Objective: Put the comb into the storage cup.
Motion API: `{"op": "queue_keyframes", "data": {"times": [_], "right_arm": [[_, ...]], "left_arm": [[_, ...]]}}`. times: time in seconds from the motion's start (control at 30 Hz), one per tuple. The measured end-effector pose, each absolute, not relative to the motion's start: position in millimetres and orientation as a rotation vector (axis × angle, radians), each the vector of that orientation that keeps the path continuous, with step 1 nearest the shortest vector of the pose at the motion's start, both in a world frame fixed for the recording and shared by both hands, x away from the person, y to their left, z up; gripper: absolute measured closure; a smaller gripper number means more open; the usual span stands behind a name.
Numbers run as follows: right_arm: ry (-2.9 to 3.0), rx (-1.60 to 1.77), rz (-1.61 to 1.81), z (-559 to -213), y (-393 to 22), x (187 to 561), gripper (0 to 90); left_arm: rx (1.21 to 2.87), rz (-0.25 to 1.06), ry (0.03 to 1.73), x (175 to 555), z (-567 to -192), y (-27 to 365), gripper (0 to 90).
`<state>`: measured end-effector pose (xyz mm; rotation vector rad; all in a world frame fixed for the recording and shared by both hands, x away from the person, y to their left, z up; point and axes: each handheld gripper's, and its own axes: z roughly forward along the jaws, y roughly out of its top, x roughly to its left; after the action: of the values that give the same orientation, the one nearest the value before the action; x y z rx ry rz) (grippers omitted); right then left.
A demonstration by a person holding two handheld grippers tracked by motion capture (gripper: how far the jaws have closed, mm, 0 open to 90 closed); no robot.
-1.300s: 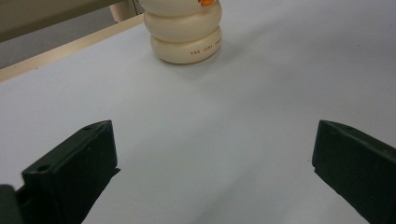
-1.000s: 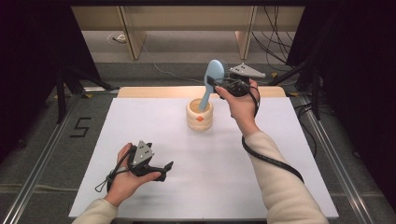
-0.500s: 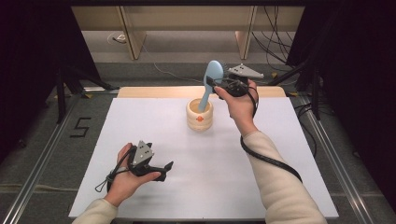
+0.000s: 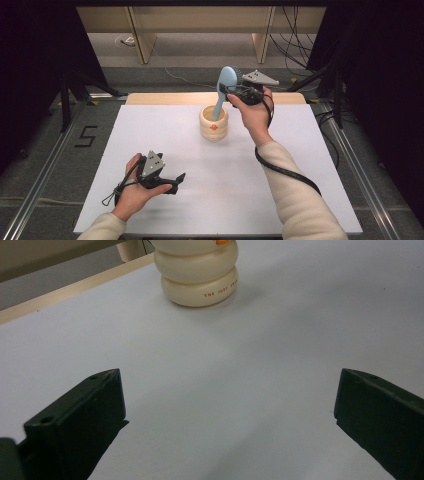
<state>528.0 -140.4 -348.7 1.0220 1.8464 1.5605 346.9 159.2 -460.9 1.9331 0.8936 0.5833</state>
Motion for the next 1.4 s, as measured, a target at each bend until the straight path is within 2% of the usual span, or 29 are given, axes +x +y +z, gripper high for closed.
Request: {"op": "queue_keyframes", "data": {"times": [1.4], "right_arm": [[1.854, 1.078, 1.529, -366.6, -135.9, 537.4, 49.8]], "left_arm": [[1.934, 0.581, 0.892, 347.5, -461.3, 158.8, 0.0]]}}
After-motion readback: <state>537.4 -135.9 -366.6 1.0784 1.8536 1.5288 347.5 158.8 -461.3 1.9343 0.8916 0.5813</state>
